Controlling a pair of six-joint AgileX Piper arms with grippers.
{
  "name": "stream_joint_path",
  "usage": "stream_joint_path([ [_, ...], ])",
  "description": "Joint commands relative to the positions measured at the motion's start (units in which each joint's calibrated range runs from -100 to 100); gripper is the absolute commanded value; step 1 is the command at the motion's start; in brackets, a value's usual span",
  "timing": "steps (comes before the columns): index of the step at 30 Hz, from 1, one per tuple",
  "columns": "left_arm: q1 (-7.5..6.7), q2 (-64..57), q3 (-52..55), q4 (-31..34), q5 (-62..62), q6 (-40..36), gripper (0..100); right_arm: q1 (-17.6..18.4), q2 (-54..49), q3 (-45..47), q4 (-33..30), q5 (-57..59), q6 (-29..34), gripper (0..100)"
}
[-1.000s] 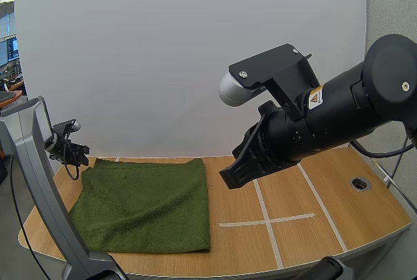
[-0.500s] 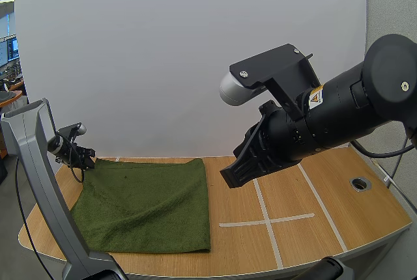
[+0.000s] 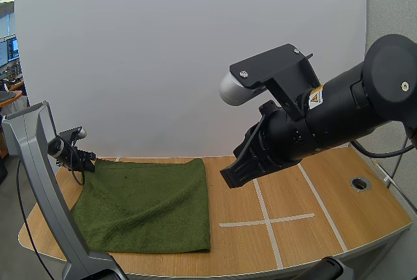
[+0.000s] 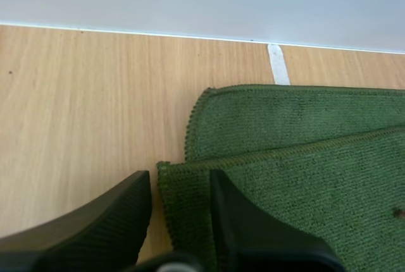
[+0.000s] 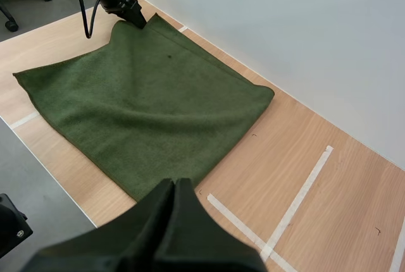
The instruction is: Fold the towel
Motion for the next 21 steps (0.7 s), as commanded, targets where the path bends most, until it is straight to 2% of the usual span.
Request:
stream_joint_path([
  [1,-0.20,0.04,-0.40,-0.95,2.96,0.11,51,-0.20,-0.31,0.08,0.25,0.00,-0.53,0],
  [15,-0.20,0.04,-0.40,-1.28,2.91,0.11,50,-0.20,-0.31,0.08,0.25,0.00,-0.53,0],
  [17,-0.20,0.04,-0.40,-1.28,2.91,0.01,44,-0.20,-0.31,0.08,0.25,0.00,-0.53,0],
  [20,-0.20,0.04,-0.54,-1.28,2.91,-0.10,18,-0.20,-0.31,0.08,0.25,0.00,-0.53,0],
  [21,-0.20,-0.09,-0.64,-1.28,2.91,-0.23,13,-0.20,-0.31,0.08,0.25,0.00,-0.53,0],
])
